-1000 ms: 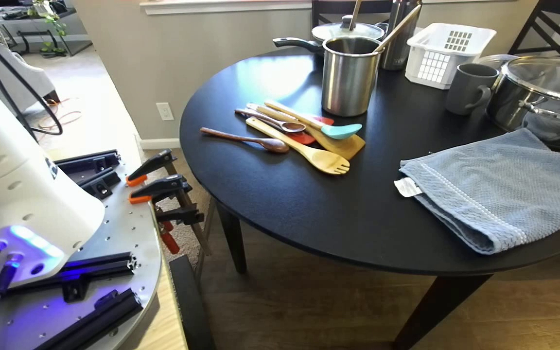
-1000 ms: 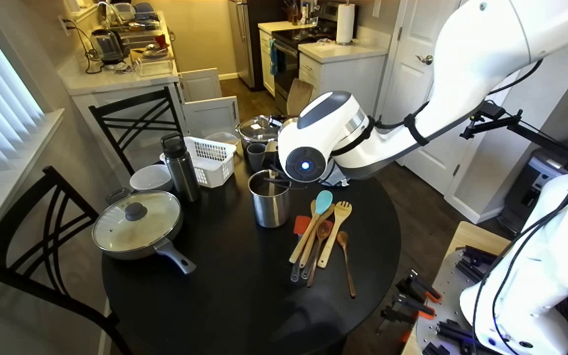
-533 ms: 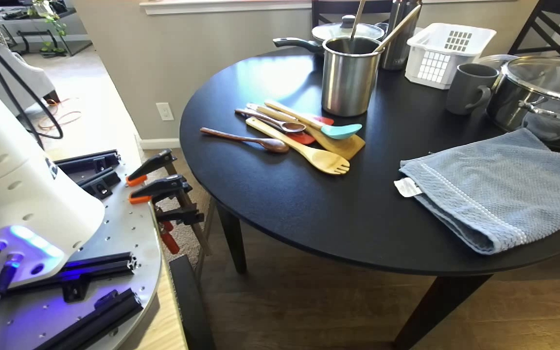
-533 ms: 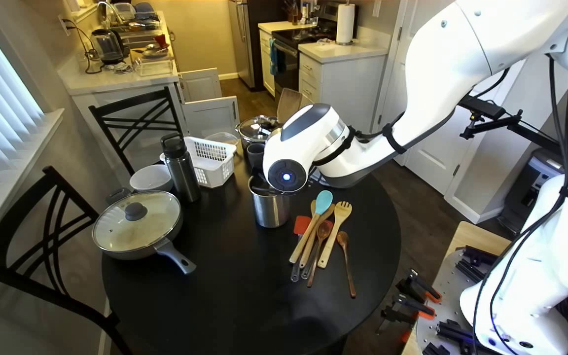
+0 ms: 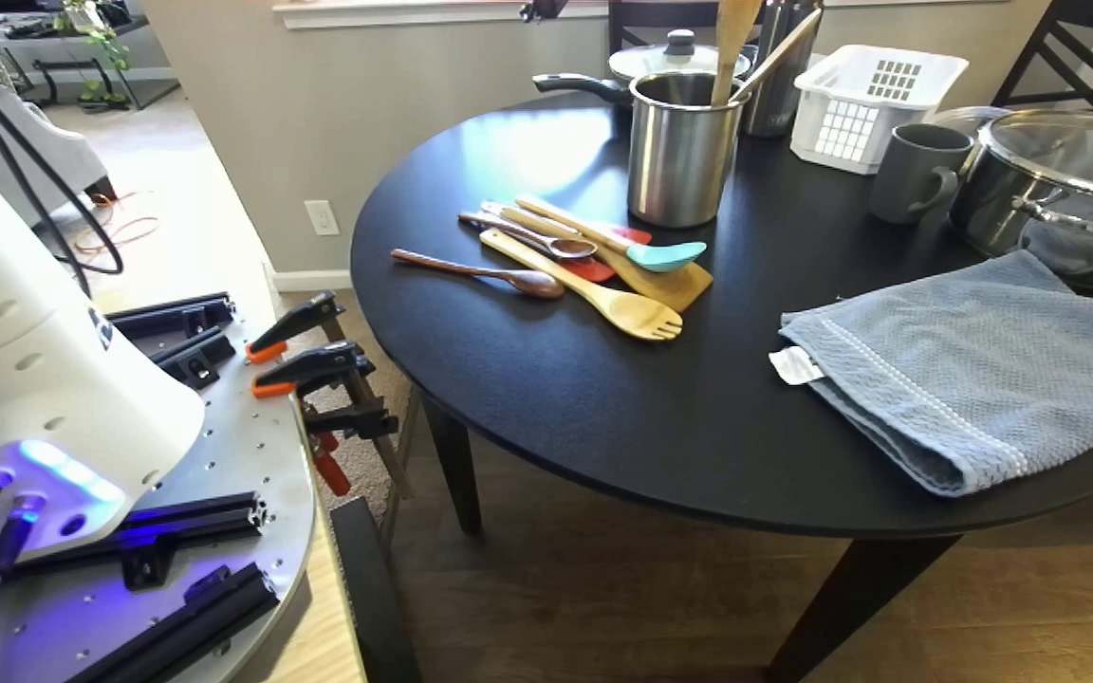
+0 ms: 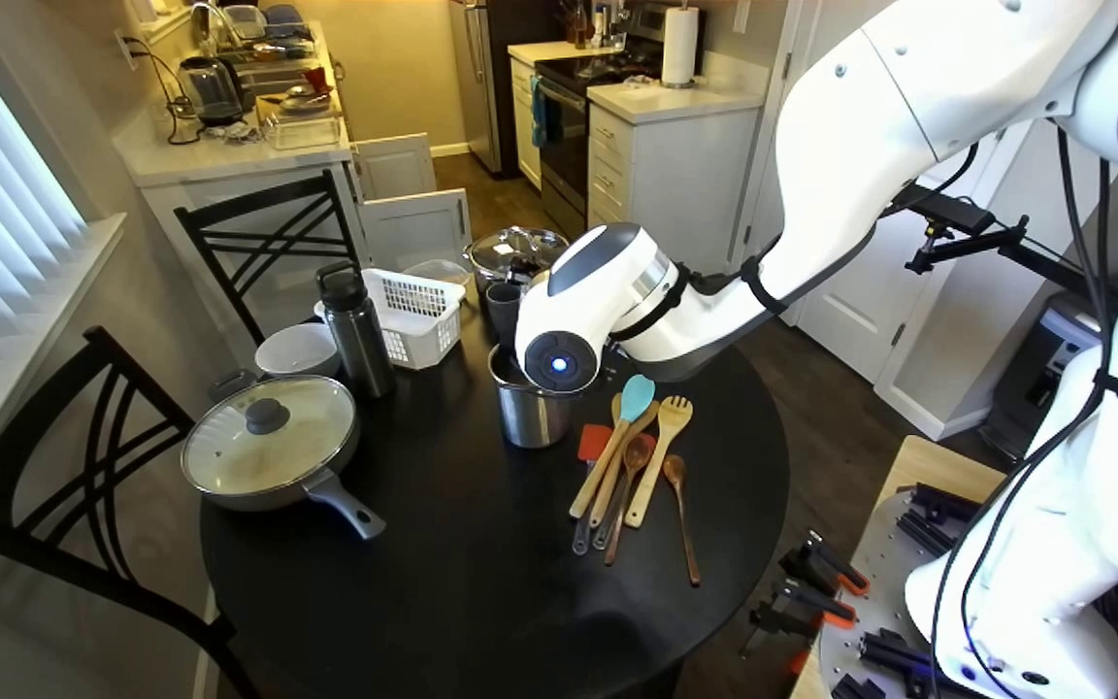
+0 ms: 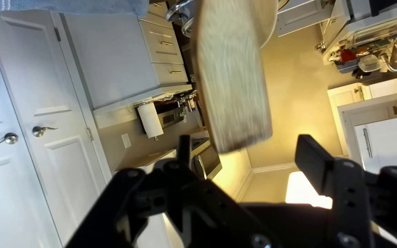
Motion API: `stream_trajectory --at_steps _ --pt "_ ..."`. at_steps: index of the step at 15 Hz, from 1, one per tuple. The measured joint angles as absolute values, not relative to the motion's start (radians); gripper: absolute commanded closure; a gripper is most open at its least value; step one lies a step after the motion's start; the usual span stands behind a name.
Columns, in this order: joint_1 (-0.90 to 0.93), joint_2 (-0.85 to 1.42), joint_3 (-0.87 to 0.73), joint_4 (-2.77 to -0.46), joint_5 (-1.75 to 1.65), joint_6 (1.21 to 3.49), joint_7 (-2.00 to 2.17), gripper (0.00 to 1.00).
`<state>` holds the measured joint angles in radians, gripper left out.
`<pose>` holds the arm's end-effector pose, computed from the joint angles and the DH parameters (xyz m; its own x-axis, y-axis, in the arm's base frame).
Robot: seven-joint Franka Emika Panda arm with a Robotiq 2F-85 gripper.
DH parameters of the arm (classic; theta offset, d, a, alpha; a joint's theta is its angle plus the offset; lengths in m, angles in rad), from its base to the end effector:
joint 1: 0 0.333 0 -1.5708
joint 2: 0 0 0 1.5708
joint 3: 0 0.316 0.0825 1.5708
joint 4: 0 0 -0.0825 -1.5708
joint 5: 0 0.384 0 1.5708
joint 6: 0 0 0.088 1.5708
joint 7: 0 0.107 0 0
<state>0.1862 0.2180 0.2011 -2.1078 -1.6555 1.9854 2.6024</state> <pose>0.5602 0.1580 0.3395 -0.0632 -0.3930 0.9174 -0.7495 -0.5882 -0.3036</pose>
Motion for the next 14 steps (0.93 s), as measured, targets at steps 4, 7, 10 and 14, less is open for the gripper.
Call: stream_trajectory --at_steps 4,7,10,14 --pt "0.186 0.222 0.198 -2.109 -1.653 1.985 2.602 0.00" --pt "0.185 0.219 0.197 -2.111 -1.609 1.991 2.585 0.00" --pt "0.174 0.189 0.197 -2.129 -1.493 2.089 2.478 0.00" --pt "0.154 0.106 0.189 -2.210 -1.324 2.278 2.314 0.00"
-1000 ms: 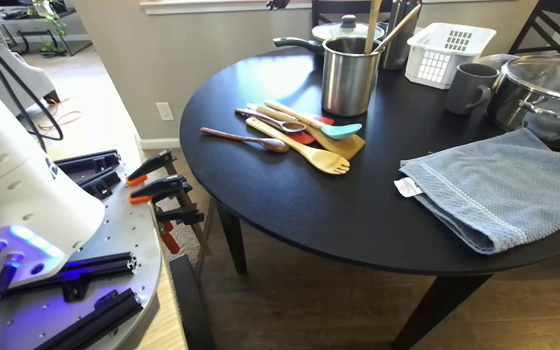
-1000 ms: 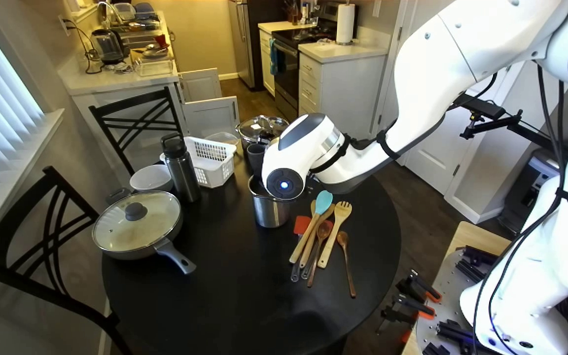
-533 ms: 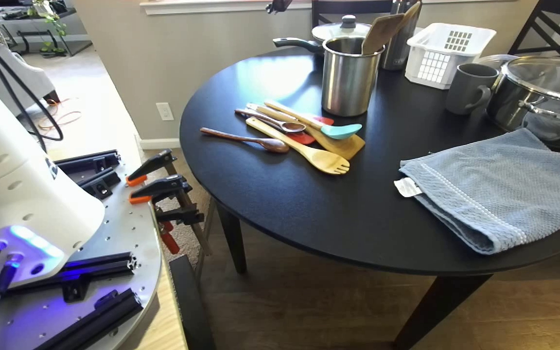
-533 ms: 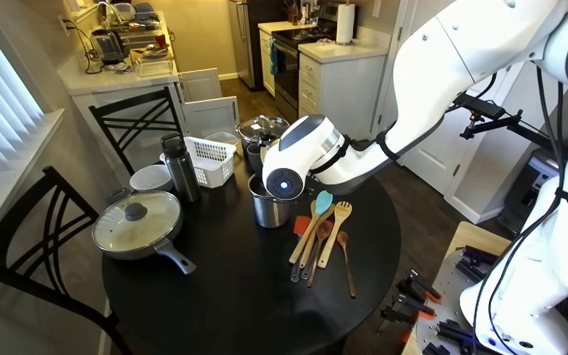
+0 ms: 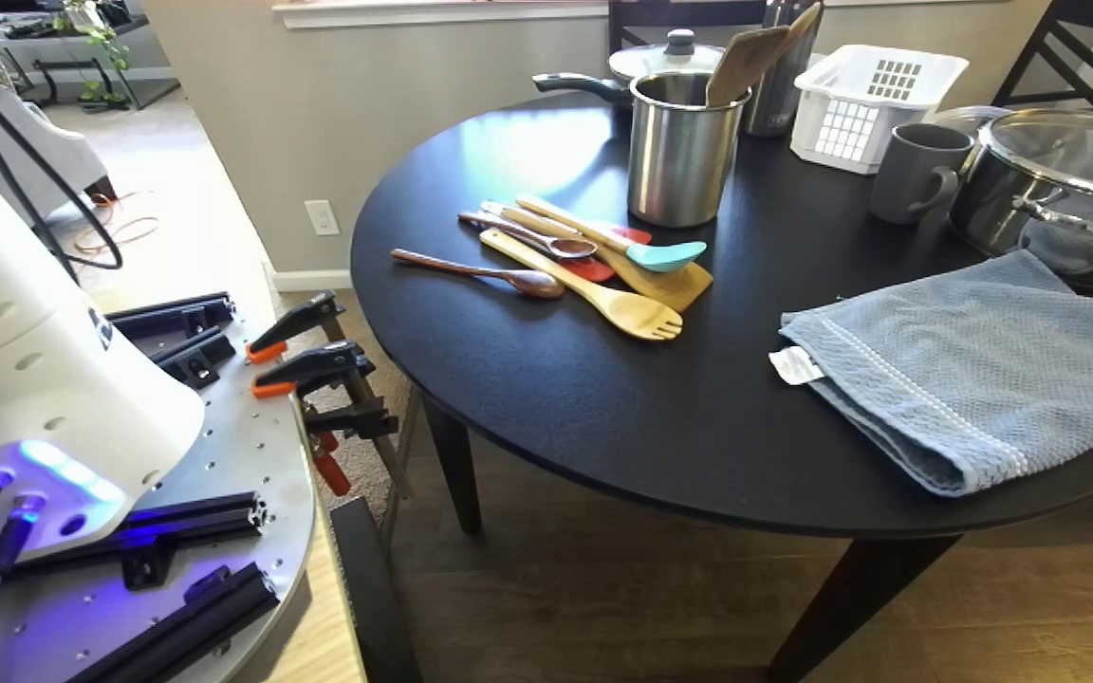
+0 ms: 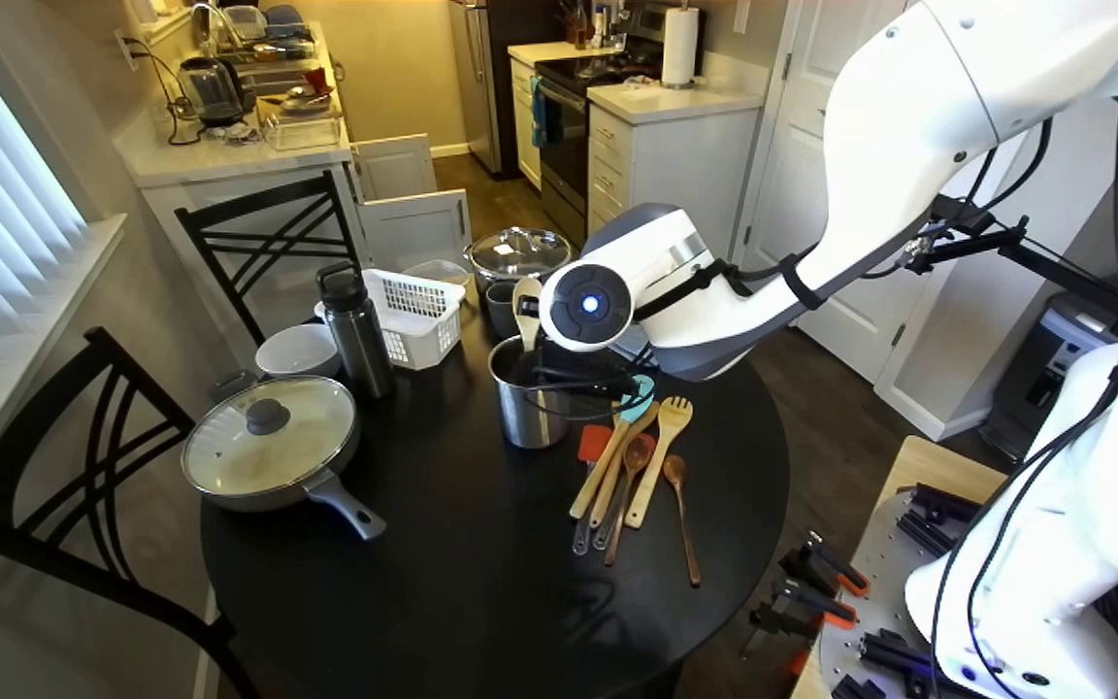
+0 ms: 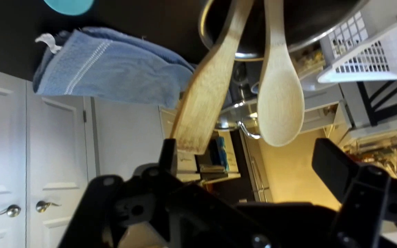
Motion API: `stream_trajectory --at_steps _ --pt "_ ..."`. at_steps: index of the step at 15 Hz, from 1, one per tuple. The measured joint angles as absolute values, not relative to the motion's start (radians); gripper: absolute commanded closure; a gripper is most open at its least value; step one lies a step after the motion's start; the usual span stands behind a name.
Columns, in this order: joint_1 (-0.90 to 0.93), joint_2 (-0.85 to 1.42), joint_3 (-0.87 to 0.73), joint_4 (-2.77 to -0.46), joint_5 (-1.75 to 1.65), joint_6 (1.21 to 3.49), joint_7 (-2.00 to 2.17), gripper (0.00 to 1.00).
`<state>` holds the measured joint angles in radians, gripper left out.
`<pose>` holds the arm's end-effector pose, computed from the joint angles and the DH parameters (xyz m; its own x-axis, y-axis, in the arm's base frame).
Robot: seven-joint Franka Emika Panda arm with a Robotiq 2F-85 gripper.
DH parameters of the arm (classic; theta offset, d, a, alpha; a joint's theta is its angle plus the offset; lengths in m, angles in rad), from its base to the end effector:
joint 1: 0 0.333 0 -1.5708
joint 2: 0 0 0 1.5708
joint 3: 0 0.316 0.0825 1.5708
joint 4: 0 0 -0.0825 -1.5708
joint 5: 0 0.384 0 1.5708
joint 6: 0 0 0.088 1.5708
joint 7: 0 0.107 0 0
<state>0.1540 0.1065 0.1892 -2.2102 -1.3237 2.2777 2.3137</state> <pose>0.5259 0.1622 0.3421 0.2392 -0.5750 0.7824 -0.7824 -0.5913 -0.1953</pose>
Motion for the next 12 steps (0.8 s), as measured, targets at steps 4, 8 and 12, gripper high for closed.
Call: stream_trajectory --at_steps 4,8,12 --pt "0.141 0.044 0.159 -2.320 -1.093 2.398 2.109 0.00" --pt "0.118 0.030 0.116 -2.440 -0.863 2.535 1.924 0.00" --pt "0.086 0.038 0.077 -2.547 -0.575 2.642 1.707 0.00"
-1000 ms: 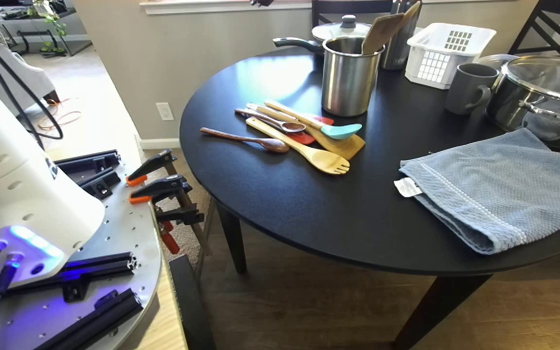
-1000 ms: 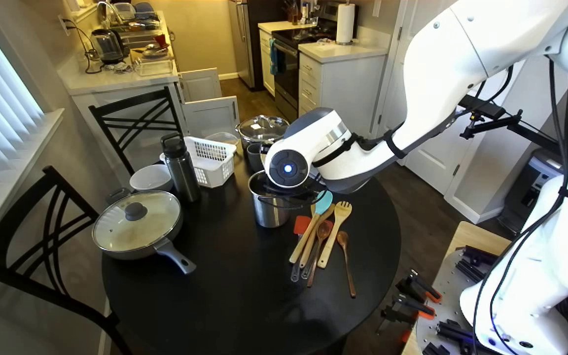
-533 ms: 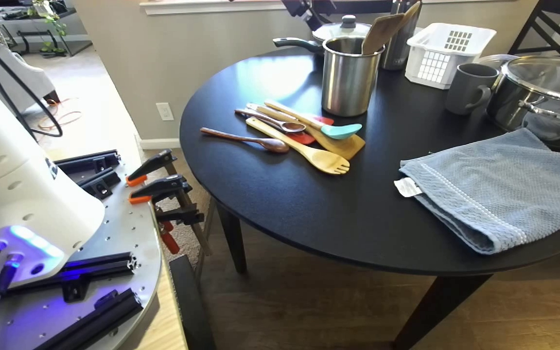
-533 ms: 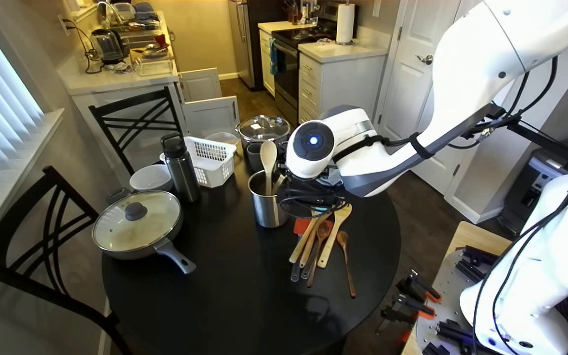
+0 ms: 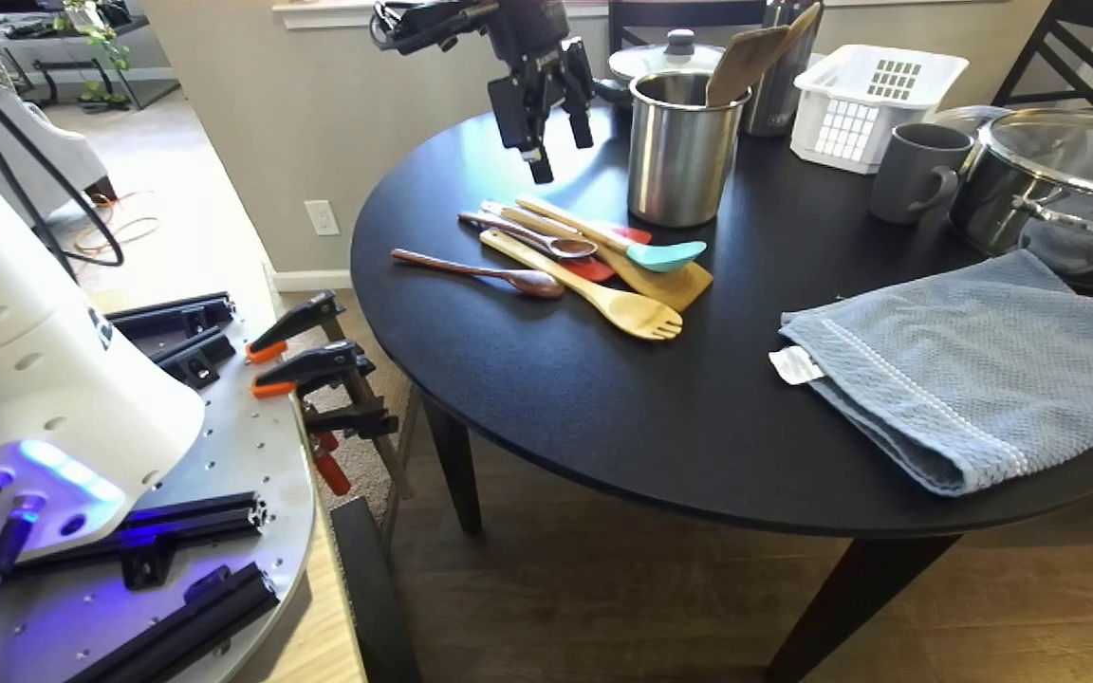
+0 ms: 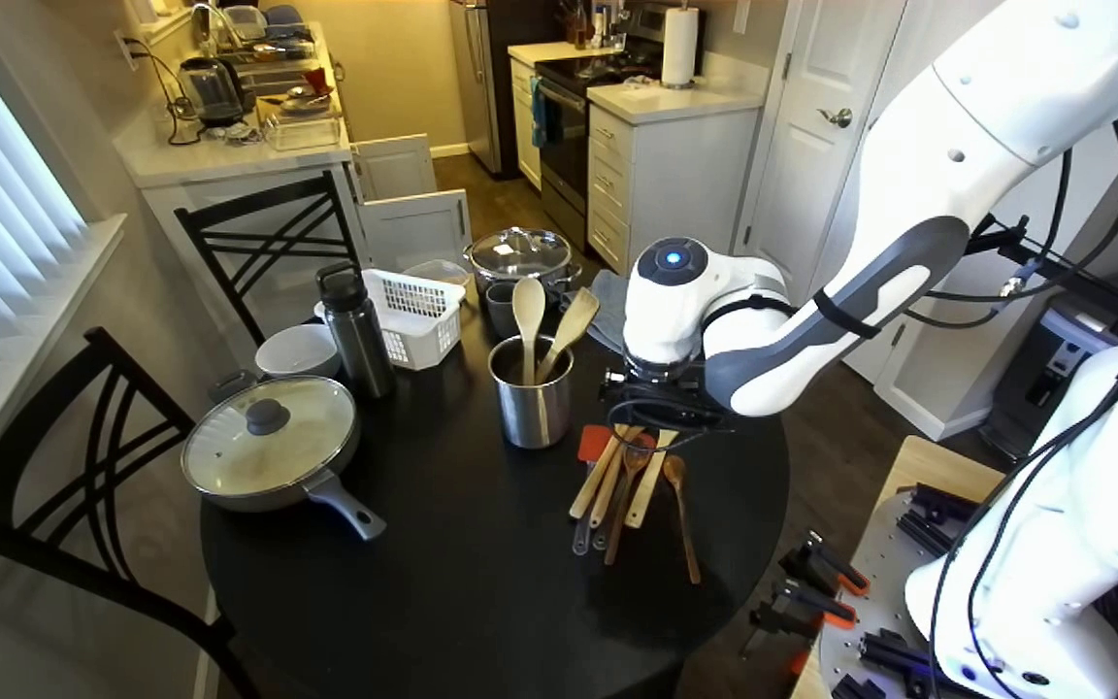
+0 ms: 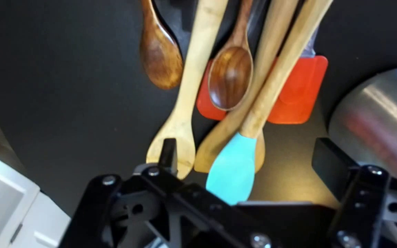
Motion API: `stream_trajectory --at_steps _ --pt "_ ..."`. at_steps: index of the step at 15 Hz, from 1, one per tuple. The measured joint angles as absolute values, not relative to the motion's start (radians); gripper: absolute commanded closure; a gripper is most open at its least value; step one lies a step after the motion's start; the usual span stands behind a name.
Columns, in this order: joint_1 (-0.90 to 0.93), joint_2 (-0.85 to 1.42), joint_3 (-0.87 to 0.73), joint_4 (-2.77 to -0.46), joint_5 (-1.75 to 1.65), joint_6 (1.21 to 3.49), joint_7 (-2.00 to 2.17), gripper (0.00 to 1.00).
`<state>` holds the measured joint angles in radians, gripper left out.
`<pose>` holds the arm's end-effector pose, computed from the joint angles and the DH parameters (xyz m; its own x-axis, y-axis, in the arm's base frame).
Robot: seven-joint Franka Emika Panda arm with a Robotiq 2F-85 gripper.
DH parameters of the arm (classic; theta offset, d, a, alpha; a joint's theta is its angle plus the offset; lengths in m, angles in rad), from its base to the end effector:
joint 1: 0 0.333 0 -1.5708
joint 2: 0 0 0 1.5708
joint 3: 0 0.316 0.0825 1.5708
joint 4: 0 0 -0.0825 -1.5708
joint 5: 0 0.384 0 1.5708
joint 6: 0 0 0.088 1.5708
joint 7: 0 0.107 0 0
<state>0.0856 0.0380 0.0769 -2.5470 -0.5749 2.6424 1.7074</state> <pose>0.4495 0.0882 0.2593 0.4784 -0.8308 0.2843 -0.8629 -0.5048 -0.0232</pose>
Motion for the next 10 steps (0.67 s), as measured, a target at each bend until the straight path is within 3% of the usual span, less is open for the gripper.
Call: stream_trajectory --at_steps 10 --pt "0.050 0.217 0.015 -2.486 -0.078 2.684 1.345 0.00"
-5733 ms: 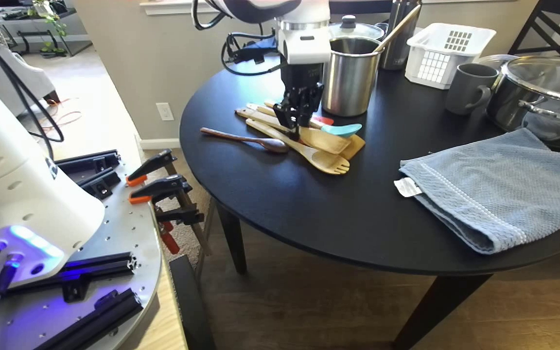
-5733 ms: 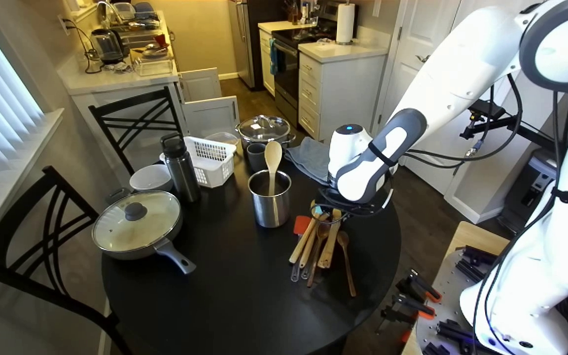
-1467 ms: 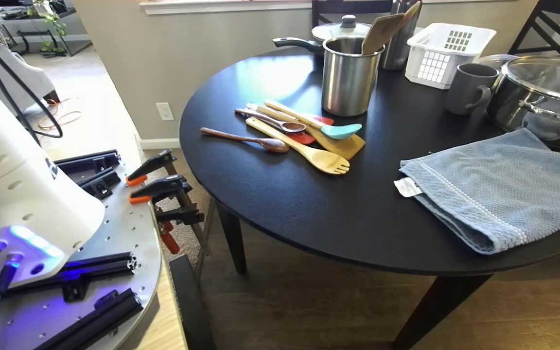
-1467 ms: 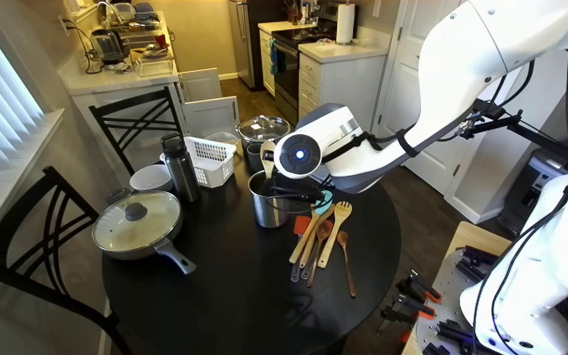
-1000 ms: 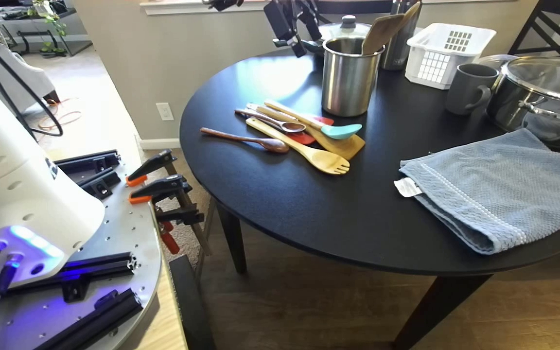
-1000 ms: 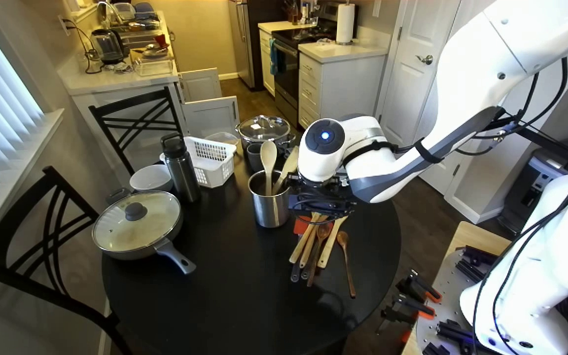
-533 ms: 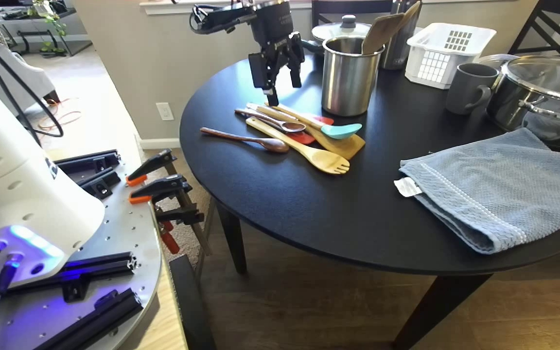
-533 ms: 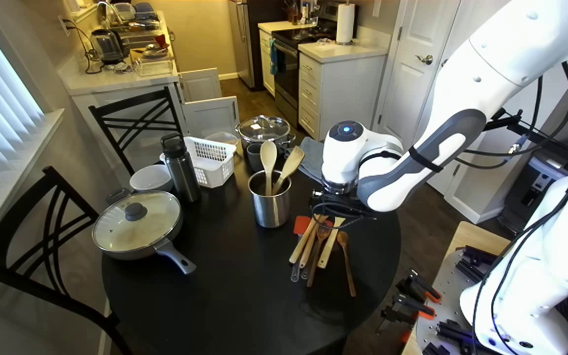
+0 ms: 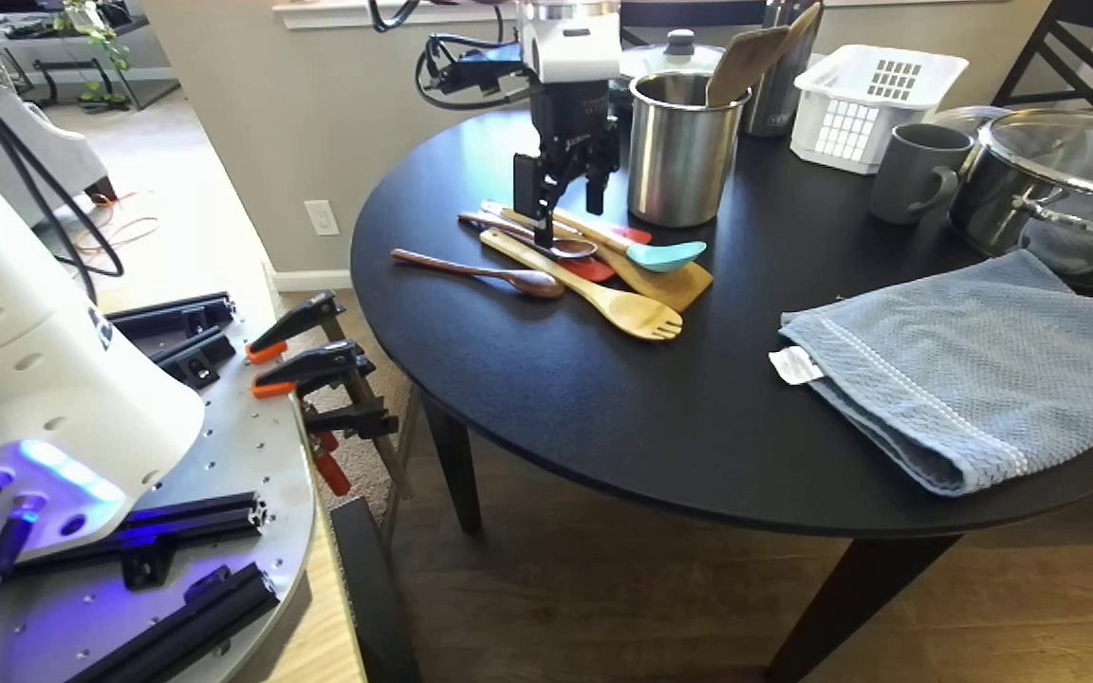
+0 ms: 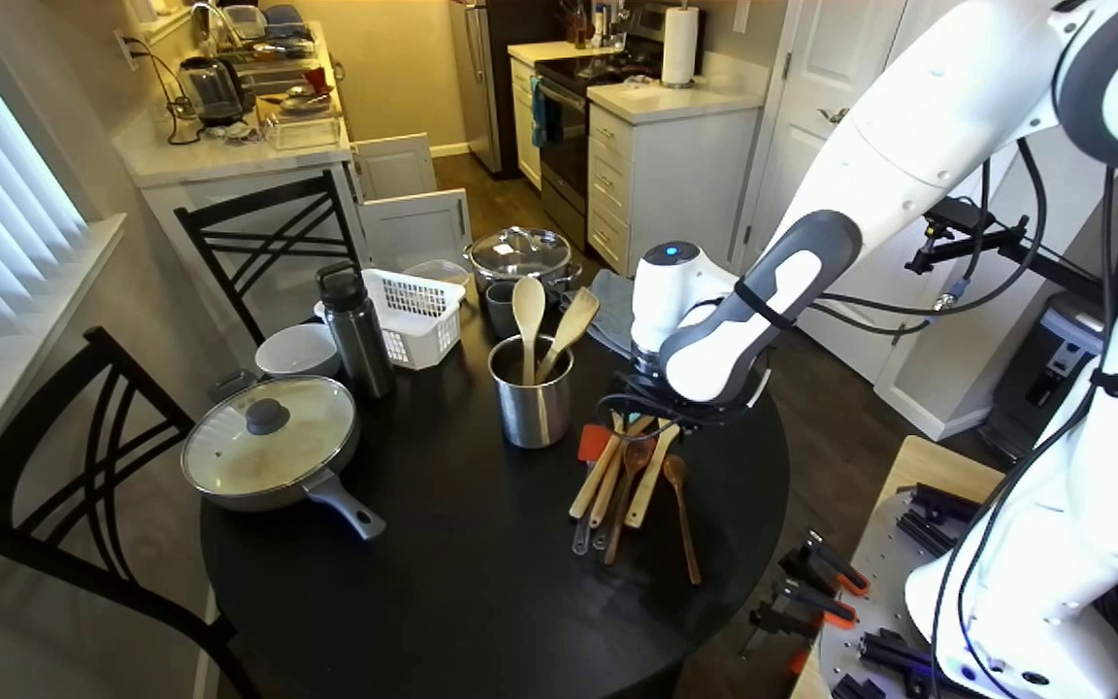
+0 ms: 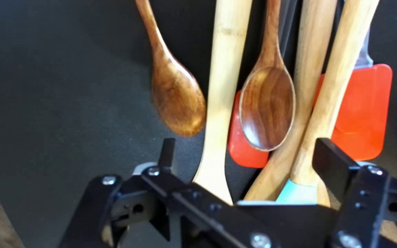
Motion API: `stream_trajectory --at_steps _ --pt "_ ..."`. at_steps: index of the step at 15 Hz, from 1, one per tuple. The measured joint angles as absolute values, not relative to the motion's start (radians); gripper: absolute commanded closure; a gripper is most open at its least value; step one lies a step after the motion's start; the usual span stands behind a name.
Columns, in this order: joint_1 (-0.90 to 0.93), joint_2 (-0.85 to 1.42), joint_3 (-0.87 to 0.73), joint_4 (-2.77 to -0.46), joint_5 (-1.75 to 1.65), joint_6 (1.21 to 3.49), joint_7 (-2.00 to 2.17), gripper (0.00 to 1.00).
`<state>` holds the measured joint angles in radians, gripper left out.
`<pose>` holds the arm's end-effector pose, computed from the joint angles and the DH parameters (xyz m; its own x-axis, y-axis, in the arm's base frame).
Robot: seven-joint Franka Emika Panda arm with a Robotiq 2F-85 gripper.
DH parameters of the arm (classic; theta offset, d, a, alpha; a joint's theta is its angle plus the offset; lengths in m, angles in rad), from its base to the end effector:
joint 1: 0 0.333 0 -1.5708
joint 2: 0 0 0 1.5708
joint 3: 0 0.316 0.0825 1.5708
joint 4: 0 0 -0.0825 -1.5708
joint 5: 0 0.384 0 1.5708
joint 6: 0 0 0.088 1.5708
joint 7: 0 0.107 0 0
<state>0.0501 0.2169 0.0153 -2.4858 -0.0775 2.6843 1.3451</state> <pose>0.4712 0.0336 0.2027 0.3530 -0.9353 0.0245 -0.9355 -0.3525 0.0254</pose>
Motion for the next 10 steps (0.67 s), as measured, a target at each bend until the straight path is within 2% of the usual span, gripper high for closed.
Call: stream_trajectory --at_steps 3,4,5,10 --pt "0.054 0.282 -0.003 -2.422 -0.070 2.684 1.343 0.00" --pt "0.057 0.300 -0.011 -2.404 -0.070 2.683 1.343 0.07" --pt "0.060 0.317 -0.020 -2.386 -0.070 2.683 1.343 0.26" --pt "0.071 0.363 -0.051 -2.334 -0.070 2.681 1.342 0.61"
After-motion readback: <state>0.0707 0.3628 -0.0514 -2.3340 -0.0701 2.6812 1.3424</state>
